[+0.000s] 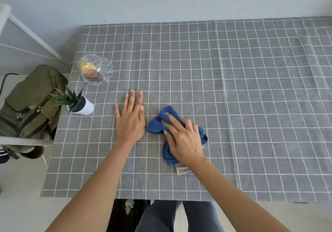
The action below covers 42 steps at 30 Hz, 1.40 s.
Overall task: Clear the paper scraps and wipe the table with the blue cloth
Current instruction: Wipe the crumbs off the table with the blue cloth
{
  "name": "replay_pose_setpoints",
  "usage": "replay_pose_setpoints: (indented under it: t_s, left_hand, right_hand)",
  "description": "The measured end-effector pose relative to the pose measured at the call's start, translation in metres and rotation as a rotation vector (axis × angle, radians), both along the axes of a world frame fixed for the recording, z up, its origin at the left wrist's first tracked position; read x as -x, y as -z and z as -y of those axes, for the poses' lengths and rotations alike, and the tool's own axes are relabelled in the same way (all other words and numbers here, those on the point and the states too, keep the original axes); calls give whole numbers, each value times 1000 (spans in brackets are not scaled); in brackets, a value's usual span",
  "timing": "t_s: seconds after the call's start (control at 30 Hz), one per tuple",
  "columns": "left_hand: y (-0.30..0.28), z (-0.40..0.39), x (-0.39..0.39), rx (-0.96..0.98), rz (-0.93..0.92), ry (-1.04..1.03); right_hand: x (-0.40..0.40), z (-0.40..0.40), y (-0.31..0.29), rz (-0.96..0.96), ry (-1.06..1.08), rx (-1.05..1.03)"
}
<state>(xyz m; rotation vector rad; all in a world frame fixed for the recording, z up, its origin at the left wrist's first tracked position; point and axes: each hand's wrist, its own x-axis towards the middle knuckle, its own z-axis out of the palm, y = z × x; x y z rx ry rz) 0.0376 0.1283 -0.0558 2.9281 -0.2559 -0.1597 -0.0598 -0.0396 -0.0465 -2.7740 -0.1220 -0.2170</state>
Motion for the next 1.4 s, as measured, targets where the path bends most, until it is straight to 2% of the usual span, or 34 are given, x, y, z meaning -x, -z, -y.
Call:
replay_pose_setpoints:
  t_s: [0.07, 0.2, 0.3, 0.37, 0.5, 0.6, 0.7, 0.83, 0.93, 1.2, 1.3, 1.4]
  left_hand:
    - [-1, 0, -1, -7, -14, -6]
    - [0, 0, 0, -20, -27, -2]
    - [0, 0, -1, -23, -34, -10]
    - [-2, 4, -2, -26, -50, -24]
    - [-5, 44, 20, 31, -59, 40]
    - [1, 60, 37, 33, -40, 63]
    - [5, 54, 35, 19, -22, 71]
    - [5, 55, 36, 6, -11, 77]
    - [4, 56, 36, 5, -19, 59]
    - [3, 57, 37, 21, -15, 58]
    - [4, 56, 37, 33, -14, 59]
    - [5, 55, 37, 19, -18, 60]
  right_hand:
    - [-7, 17, -1, -17, 66, 8]
    - [-12, 74, 0, -52, 481, 12]
    - [-8, 101, 1, -78, 661, -25]
    - [-9, 93, -1, -70, 650, -28]
    - [-6, 61, 0, -82, 483, -10]
    - [-5, 73, -2, -78, 438, 4]
    - [-5, 117, -2, -84, 499, 40]
    - [5, 183, -2, -68, 749, 22]
    - [2, 182, -2, -69, 836, -9]
    - [-20, 89, -5, -84, 488, 6]
    - [-18, 101, -4, -111, 478, 39]
    - [-10, 141, -3, -137, 605, 57]
